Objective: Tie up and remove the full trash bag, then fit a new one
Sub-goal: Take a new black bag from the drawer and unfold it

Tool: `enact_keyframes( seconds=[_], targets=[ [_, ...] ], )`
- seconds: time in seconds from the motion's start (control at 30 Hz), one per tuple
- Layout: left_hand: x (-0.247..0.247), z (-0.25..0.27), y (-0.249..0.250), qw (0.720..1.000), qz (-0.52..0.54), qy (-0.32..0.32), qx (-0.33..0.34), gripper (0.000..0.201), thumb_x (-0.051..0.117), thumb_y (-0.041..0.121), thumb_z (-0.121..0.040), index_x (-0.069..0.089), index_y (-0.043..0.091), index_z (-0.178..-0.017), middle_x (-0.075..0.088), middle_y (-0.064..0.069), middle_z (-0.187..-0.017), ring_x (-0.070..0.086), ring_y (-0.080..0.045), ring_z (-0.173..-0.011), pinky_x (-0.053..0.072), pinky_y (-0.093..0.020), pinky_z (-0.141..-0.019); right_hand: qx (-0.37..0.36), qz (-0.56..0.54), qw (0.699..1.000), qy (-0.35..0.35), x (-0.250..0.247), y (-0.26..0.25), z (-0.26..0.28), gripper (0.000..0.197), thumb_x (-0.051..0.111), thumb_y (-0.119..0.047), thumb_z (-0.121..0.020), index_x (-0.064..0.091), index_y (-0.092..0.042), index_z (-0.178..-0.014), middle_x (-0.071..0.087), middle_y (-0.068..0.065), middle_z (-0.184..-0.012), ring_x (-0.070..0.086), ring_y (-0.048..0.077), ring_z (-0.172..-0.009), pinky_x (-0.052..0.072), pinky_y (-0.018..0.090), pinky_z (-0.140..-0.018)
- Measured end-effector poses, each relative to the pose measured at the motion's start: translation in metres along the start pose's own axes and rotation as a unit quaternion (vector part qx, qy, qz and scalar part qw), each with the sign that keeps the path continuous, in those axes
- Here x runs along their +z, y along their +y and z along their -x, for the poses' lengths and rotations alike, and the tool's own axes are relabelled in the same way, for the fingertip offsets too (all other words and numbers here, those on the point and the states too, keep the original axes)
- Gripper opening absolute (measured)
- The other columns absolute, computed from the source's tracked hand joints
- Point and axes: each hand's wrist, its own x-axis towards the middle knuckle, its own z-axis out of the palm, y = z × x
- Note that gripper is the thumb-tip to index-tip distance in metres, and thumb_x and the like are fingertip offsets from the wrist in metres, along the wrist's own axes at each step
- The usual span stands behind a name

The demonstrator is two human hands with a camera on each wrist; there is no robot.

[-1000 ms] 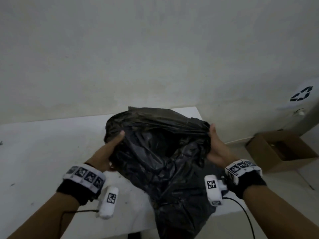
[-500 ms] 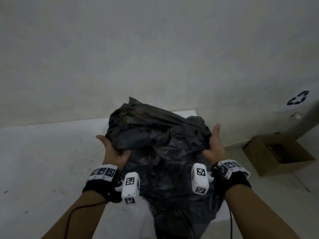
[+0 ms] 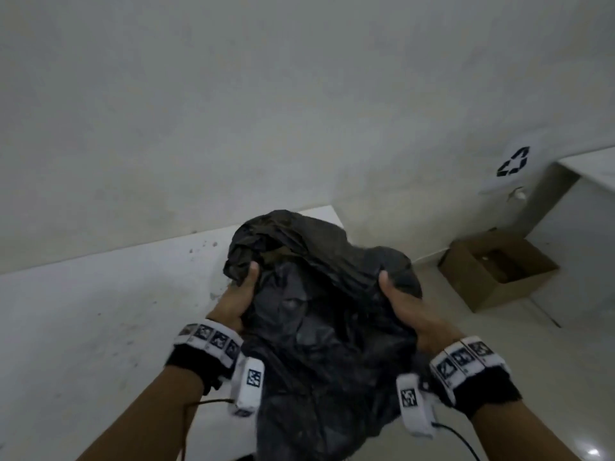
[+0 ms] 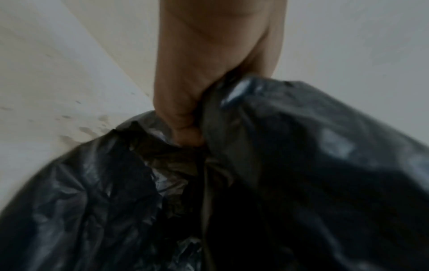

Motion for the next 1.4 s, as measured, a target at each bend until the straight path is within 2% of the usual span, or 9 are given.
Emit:
enact_keyframes(
  seconds=[0.17,0.37,0.57,0.77,0.93,1.1,1.2,1.3,1.4],
  targets=[
    [0.081,0.023,0.035,0.992,0.121,-0.030,0.036,0.083,0.039,0.076,-0.081,0.058,0.008,-0.124,0.064,-0.018,-0.121,0.065,-0.033,-0.098,0.056,-0.041,-0.074,-0.027,-0.056,0.997,0.051,-0.038,0.001,0.017,0.101,0.047,-0.089,-0.057,0.064,-0.016,-0.125,0.062,0.010,-0.129,0.059,0.033,-0.116,0.044,0.051,-0.104],
    [0.137,0.031,0.119,0.913,0.347,-0.184,0.108,0.085,0.008,0.074,-0.087,0.055,0.015,-0.128,0.057,-0.009,-0.128,0.052,-0.023,-0.118,0.047,-0.043,-0.083,-0.135,-0.256,0.945,0.154,-0.101,-0.034,0.016,0.100,0.054,-0.090,-0.055,0.063,-0.020,-0.125,0.068,0.007,-0.123,0.065,0.032,-0.110,0.049,0.050,-0.098],
    [0.189,0.011,0.162,0.890,0.389,-0.190,0.144,0.080,0.005,0.065,-0.094,0.039,0.014,-0.145,0.041,-0.013,-0.148,0.045,-0.031,-0.128,0.040,-0.044,-0.094,-0.178,-0.350,0.904,0.171,-0.168,-0.051,0.003,0.123,0.063,-0.088,-0.041,0.046,-0.022,-0.143,0.061,0.005,-0.133,0.062,0.029,-0.116,0.047,0.048,-0.101],
    [0.233,-0.070,0.144,0.859,0.453,-0.203,0.123,0.079,0.029,0.073,-0.088,0.056,0.011,-0.131,0.061,-0.021,-0.127,0.055,-0.037,-0.120,0.040,-0.052,-0.102,-0.154,-0.347,0.915,0.135,-0.231,-0.070,-0.061,0.126,0.055,-0.091,-0.039,0.041,-0.026,-0.146,0.053,0.006,-0.142,0.056,0.033,-0.123,0.044,0.055,-0.102],
    [0.276,-0.132,0.120,0.886,0.405,-0.205,0.096,0.083,0.026,0.073,-0.088,0.039,0.014,-0.146,0.044,-0.014,-0.146,0.045,-0.035,-0.133,0.031,-0.050,-0.112,-0.071,-0.193,0.976,0.078,-0.253,-0.099,-0.141,0.108,0.061,-0.088,-0.056,0.052,-0.017,-0.137,0.059,0.009,-0.135,0.060,0.035,-0.118,0.044,0.054,-0.102],
    [0.329,-0.164,0.104,0.920,0.371,-0.123,0.031,0.072,0.048,0.062,-0.088,0.052,0.007,-0.135,0.061,-0.020,-0.124,0.063,-0.034,-0.108,0.052,-0.049,-0.091,0.003,0.082,0.996,0.022,-0.249,-0.124,-0.194,0.084,0.055,-0.085,-0.057,0.067,-0.014,-0.101,0.071,0.010,-0.109,0.068,0.028,-0.095,0.056,0.041,-0.086],
    [0.355,-0.169,0.109,0.962,0.260,-0.078,0.042,0.062,0.043,0.061,-0.092,0.055,0.014,-0.131,0.062,-0.013,-0.124,0.058,-0.031,-0.117,0.046,-0.043,-0.102,0.035,0.174,0.984,-0.003,-0.244,-0.132,-0.212,0.075,0.047,-0.068,-0.085,0.061,-0.004,-0.121,0.064,0.008,-0.111,0.062,0.021,-0.084,0.049,0.024,-0.063],
    [0.369,-0.169,0.120,0.958,0.249,-0.135,0.039,0.054,0.037,0.054,-0.095,0.071,0.013,-0.104,0.072,-0.008,-0.106,0.070,-0.022,-0.094,0.058,-0.031,-0.077,0.013,0.148,0.988,0.049,-0.249,-0.148,-0.233,0.073,0.037,-0.068,-0.090,0.059,-0.007,-0.125,0.061,0.013,-0.126,0.060,0.029,-0.101,0.048,0.031,-0.079],
    [0.363,-0.166,0.135,0.942,0.299,-0.129,0.075,0.067,0.052,0.065,-0.083,0.065,0.012,-0.122,0.059,-0.012,-0.132,0.061,-0.025,-0.116,0.048,-0.038,-0.097,-0.020,-0.061,0.995,0.073,-0.268,-0.184,-0.253,0.060,0.037,-0.066,-0.090,0.056,-0.018,-0.122,0.066,0.004,-0.120,0.061,0.023,-0.095,0.052,0.037,-0.084]
  ],
)
